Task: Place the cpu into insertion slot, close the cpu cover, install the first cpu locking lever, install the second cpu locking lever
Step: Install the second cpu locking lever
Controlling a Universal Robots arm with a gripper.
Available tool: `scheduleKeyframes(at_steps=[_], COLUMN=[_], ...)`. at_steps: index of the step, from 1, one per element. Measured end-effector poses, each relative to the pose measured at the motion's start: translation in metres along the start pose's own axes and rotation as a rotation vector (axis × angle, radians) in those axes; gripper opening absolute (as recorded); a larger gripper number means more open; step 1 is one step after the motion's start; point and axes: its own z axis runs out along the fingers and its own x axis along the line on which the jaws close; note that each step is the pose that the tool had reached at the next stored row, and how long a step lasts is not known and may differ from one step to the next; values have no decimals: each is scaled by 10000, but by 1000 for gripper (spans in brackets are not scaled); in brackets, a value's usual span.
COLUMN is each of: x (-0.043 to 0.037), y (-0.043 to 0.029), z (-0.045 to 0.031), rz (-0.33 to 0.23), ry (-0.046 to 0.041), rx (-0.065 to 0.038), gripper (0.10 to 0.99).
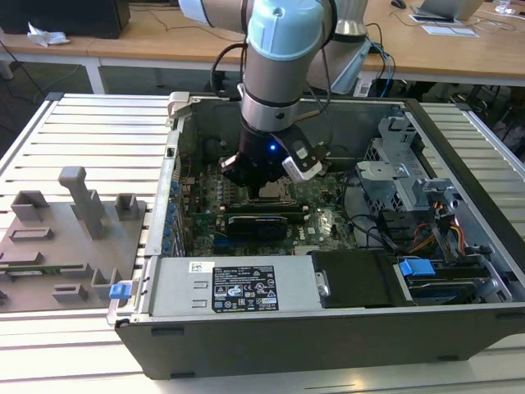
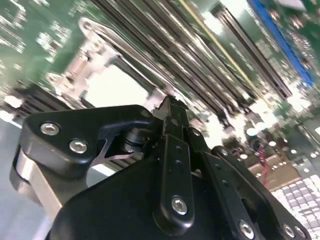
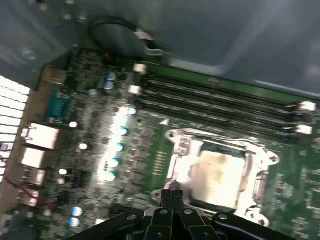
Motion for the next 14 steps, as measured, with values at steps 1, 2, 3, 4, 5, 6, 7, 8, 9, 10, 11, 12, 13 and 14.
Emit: scheduleKeyframes(at_steps=[1, 2, 3, 4, 5, 6, 7, 8, 9, 10, 11, 12, 13, 14], x=[-49, -91, -164, -241, -335, -373, -382, -388, -396, -401, -402, -403, -403, -402], y=[-3, -5, -6, -6, 11, 45, 66, 87, 122, 152, 175, 190, 205, 210], z=[-1, -1, -1, 1, 4, 7, 9, 11, 8, -18, -78, -134, -193, -220], rz=[3, 7, 14, 23, 31, 36, 40, 40, 45, 51, 54, 55, 54, 55], ry=[39, 73, 136, 198, 260, 283, 288, 295, 308, 324, 336, 339, 342, 342], rx=[-8, -17, -28, -40, -26, 27, 53, 80, 143, 215, 261, 277, 290, 291], gripper=[106, 106, 106, 106, 106, 106, 106, 106, 106, 106, 106, 106, 106, 106])
